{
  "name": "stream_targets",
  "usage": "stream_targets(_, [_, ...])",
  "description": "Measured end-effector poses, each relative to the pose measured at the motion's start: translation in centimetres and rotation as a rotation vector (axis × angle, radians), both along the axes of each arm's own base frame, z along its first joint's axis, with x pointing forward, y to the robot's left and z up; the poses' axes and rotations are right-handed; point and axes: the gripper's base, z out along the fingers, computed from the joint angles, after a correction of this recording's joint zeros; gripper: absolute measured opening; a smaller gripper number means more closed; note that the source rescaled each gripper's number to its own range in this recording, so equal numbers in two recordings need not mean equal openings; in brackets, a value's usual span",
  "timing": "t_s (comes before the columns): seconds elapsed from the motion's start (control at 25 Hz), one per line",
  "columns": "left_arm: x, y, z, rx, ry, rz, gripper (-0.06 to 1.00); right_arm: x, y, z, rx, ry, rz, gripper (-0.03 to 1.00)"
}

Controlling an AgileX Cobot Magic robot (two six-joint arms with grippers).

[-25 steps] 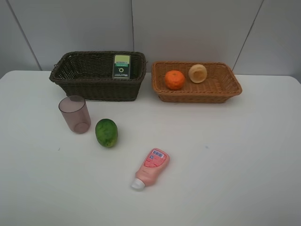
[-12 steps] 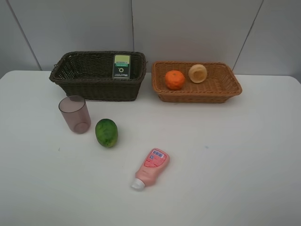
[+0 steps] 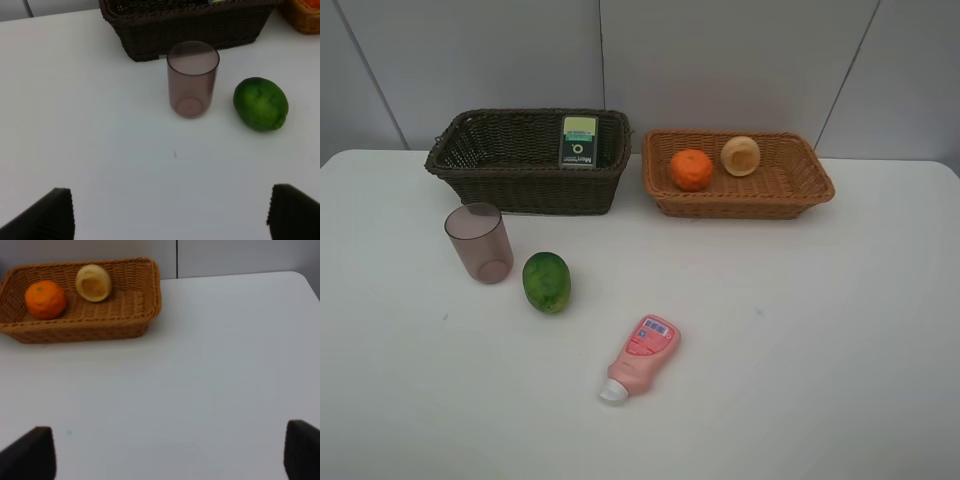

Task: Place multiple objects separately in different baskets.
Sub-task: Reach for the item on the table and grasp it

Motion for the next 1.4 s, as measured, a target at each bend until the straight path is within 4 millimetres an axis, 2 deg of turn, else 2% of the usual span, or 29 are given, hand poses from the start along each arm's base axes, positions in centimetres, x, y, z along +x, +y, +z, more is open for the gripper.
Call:
stream_targets(0.8, [0.0,0.0,0.0,0.000,-0.001,0.000,1.00,0.0,0.0,0.0,0.000,0.000,0.000,0.97])
stream_targets(0.92, [0.4,-0.1,0.8,-0.007,-0.018,-0.003,1.00,0.0,0.0,0.0,0.000,0.000,0.000,0.97])
stream_targets(1.08, [3.0,-0.5,3.0,-0.021,-0.007,-0.011,1.00,0.0,0.0,0.0,0.000,0.000,0.000,0.97])
stream_targets(1.24, [7.6,-1.1,4.8,-0.016,0.070,-0.010,1.00,0.0,0.0,0.0,0.000,0.000,0.000,0.97])
stream_targets(1.4, [12.3,-1.7,5.6,-0.003,0.182,-0.008,1.00,0.0,0.0,0.0,0.000,-0.001,0.000,0.97])
